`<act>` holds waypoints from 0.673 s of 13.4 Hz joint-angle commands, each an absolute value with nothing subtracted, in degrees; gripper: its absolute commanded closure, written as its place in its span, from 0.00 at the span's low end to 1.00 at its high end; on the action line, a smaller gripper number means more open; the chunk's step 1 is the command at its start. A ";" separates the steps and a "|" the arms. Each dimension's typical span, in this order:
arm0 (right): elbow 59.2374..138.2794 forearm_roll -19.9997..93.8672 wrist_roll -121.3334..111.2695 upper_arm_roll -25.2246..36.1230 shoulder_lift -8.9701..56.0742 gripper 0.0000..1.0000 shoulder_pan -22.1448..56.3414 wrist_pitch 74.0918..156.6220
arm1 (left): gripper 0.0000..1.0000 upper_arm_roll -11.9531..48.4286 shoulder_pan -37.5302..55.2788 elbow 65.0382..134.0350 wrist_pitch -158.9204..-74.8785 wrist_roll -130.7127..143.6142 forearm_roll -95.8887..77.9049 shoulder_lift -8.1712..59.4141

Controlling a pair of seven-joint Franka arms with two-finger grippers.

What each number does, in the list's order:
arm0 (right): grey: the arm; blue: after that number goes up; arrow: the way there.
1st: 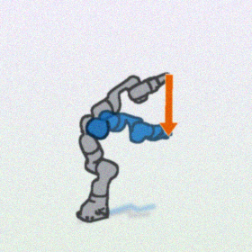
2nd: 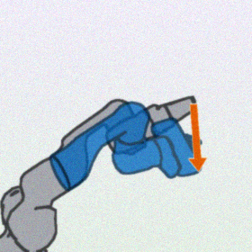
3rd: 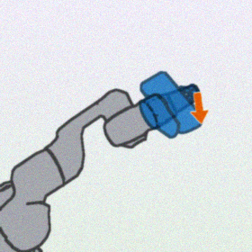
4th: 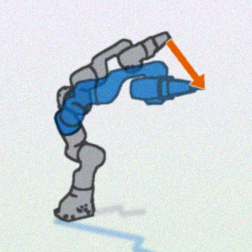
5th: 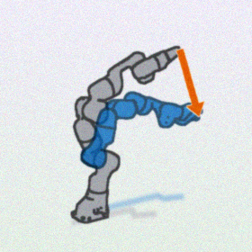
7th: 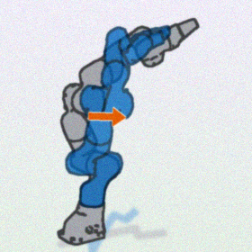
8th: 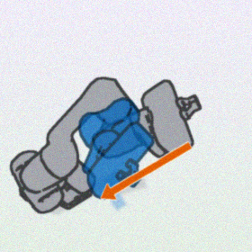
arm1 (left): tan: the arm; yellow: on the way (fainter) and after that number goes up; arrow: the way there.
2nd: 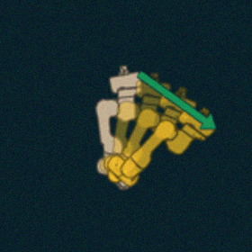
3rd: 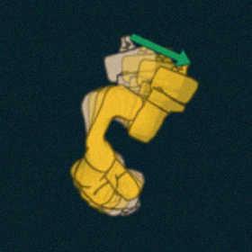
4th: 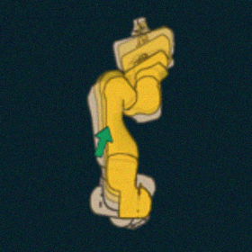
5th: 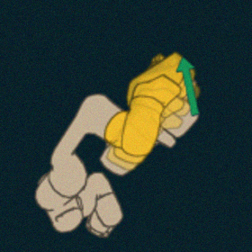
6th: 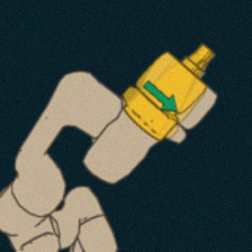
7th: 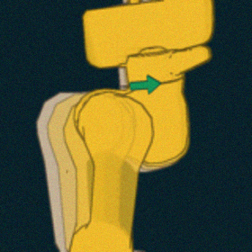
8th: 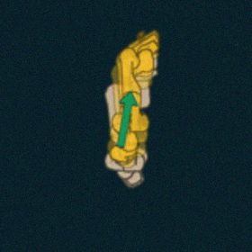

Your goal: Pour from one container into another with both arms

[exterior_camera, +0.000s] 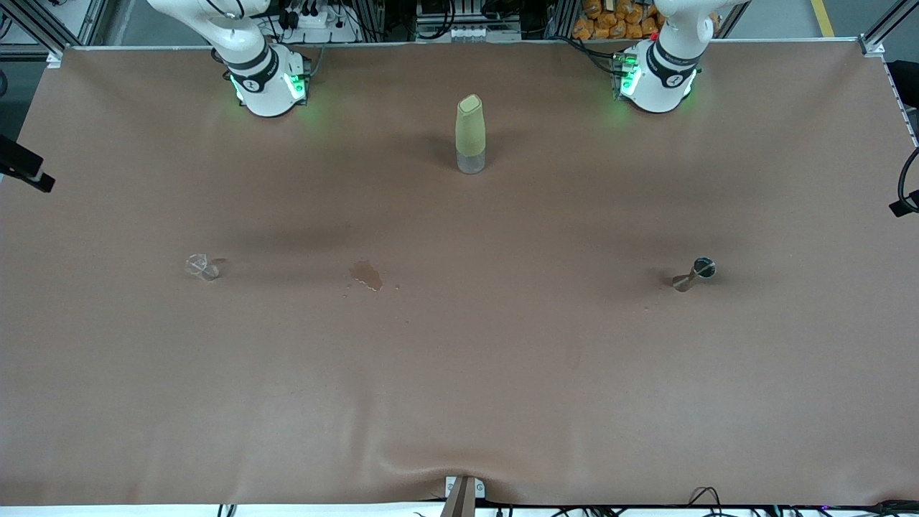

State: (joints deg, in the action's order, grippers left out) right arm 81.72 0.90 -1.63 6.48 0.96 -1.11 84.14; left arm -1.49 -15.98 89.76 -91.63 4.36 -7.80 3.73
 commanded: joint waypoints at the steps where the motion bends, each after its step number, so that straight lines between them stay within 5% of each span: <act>1: 80.60 1.67 -1.85 6.50 0.53 0.00 -2.64 82.27 | 0.00 -0.53 -15.48 88.95 -90.53 5.19 -6.94 2.99; 9: 80.60 1.76 -1.93 5.89 0.62 0.00 -1.94 79.98 | 0.00 7.91 -11.60 88.68 -90.44 13.09 -0.62 4.48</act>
State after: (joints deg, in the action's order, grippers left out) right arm 81.12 0.96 -1.70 6.26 0.88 -1.85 81.18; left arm 7.48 -11.62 89.36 -91.27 11.81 -2.05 4.10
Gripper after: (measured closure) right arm 0.000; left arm 0.000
